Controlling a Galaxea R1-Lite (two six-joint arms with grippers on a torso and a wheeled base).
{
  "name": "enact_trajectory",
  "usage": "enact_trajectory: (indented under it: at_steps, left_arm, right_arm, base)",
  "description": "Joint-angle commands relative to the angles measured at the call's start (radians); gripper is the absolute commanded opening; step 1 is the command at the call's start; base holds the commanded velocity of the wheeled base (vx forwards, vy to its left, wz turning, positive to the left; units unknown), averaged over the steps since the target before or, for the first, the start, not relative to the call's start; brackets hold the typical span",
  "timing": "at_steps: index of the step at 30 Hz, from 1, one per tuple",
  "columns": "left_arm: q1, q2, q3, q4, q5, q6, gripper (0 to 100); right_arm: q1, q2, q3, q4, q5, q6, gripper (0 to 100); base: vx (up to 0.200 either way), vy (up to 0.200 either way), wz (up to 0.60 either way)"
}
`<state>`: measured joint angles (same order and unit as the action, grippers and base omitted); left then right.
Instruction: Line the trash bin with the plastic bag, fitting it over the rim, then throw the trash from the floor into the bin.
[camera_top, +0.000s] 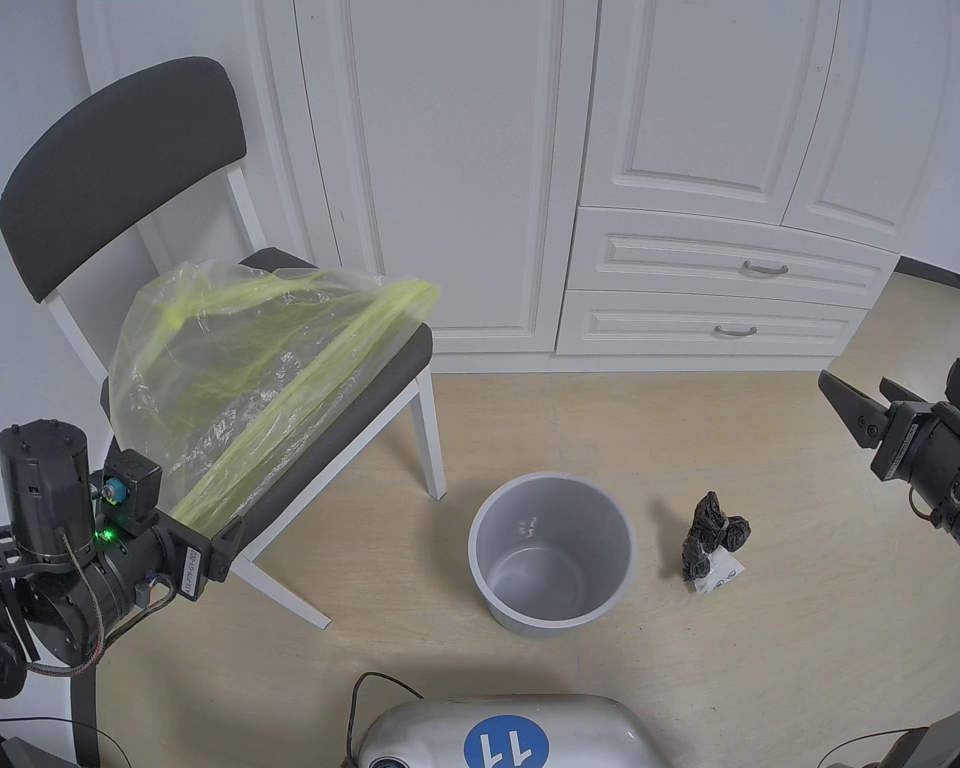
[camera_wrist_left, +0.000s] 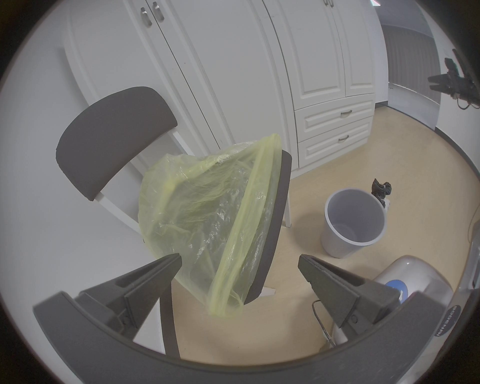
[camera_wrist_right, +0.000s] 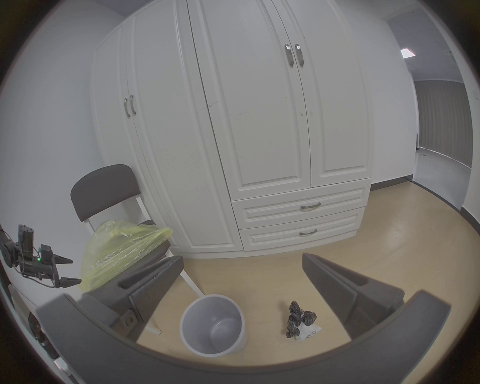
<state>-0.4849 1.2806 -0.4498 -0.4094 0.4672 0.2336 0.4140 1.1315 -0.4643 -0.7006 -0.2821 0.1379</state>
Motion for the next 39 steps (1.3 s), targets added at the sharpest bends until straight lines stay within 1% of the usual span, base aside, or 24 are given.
enact_trajectory:
  at_steps: [1, 7, 11, 14, 15, 18, 23, 28, 39]
  left_arm:
    - [0.003, 0.042, -0.010, -0.002, 0.001, 0.006, 100]
    - [0.005, 0.092, -0.029, 0.000, 0.011, 0.007, 100]
    - [0.017, 0.160, -0.052, -0.006, 0.116, 0.010, 100]
    - [0.032, 0.175, -0.058, -0.002, 0.151, 0.035, 100]
    - [0.032, 0.175, -0.058, -0.002, 0.151, 0.035, 100]
    - [0.068, 0.181, -0.049, -0.003, 0.156, 0.087, 100]
    - [0.083, 0.198, -0.047, -0.002, 0.159, 0.090, 100]
    - [0.114, 0.226, -0.046, -0.006, 0.217, 0.110, 100]
    - [0.193, 0.272, -0.038, -0.019, 0.220, 0.110, 100]
  right_arm:
    - [0.000, -0.002, 0.001, 0.001, 0.000, -0.001, 100]
    - [0.000, -0.004, 0.004, 0.001, 0.001, -0.001, 100]
    - [0.000, -0.002, 0.007, 0.004, 0.001, -0.003, 100]
    - [0.000, -0.004, 0.010, 0.021, 0.001, -0.004, 100]
    - [0.000, -0.004, 0.010, 0.021, 0.001, -0.004, 100]
    - [0.000, -0.004, 0.010, 0.032, 0.001, -0.011, 100]
    - [0.000, -0.002, 0.010, 0.032, 0.003, -0.015, 100]
    - [0.000, -0.002, 0.010, 0.032, 0.003, -0.015, 100]
    - [0.000, -0.006, 0.010, 0.032, 0.003, -0.015, 100]
  base:
    - [0.000, 0.000, 0.00]
    - [0.000, 0.000, 0.00]
    - [0.000, 0.000, 0.00]
    - [0.000, 0.000, 0.00]
    - [0.000, 0.000, 0.00]
    - [0.000, 0.000, 0.00]
    - [0.000, 0.000, 0.00]
    - [0.000, 0.000, 0.00]
    - [0.000, 0.000, 0.00]
